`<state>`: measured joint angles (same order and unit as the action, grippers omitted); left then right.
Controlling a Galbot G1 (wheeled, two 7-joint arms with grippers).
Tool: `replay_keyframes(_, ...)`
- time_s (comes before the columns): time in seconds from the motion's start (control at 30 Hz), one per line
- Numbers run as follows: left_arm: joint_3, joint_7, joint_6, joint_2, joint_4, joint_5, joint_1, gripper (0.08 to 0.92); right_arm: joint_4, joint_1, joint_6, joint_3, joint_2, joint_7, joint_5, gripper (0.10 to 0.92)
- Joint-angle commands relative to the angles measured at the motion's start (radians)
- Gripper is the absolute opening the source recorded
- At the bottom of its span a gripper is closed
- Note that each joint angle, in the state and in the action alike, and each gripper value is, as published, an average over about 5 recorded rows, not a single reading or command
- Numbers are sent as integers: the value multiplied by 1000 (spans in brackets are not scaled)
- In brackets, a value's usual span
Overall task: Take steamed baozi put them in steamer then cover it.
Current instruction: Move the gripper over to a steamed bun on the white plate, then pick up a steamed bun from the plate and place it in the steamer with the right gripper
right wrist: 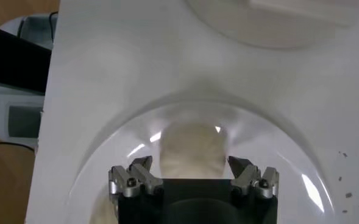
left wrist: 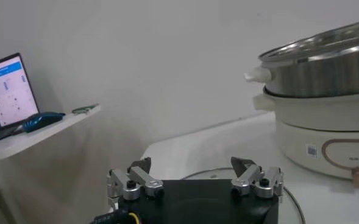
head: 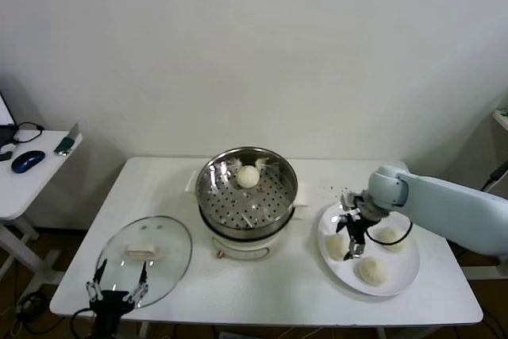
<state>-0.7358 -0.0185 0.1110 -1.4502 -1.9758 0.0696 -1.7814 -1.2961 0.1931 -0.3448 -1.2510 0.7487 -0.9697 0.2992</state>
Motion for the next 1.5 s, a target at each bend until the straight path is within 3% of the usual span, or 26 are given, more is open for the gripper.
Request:
replay_keyframes(0.03, 0, 0, 1, 2, 2, 1, -2, 823, 29, -16, 1, 4, 23, 1, -15, 823)
replay_keyframes(0.6, 1, -3, 0, 0, -3, 23, -2, 823, 1, 27, 17, 11, -26, -4, -7, 713)
replay_keyframes(0.87, 11, 0, -3, -3, -16, 31, 1, 823, -34, 303, 29, -103, -47, -20, 103, 704)
replay_keyframes(1.13, 39, 7, -5, -9, -34, 58, 4, 823, -29, 695, 27, -312, 82, -34, 321, 711)
replay_keyframes(1.5, 80, 27, -19, -5, -77, 88, 10, 823, -3, 721, -60, -294, 338, 25, 437, 698)
